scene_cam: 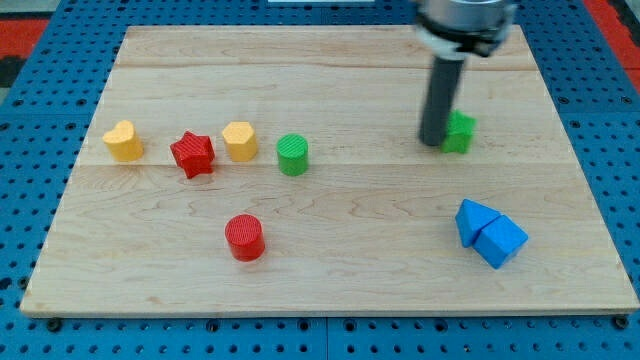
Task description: Push the green circle closer to the green star
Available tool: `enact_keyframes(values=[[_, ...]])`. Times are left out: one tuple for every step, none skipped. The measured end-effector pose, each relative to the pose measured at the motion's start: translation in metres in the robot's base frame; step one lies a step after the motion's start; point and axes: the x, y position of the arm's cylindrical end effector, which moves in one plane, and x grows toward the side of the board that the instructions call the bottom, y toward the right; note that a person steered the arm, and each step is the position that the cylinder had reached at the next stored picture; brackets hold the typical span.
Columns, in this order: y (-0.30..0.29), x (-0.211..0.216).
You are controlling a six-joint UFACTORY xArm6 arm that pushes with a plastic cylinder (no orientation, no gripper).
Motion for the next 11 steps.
enact_keyframes(values=[[-0.037,0.031],[-0.158,0.083],[-0.242,0.055],[-0.176,0.039],[-0.1,0.019],[-0.14,0.016],[-0.163,-0.004],[-0.076,-0.015],[-0.03,-0.011],[-0.073,-0.011],[-0.089,-0.012]])
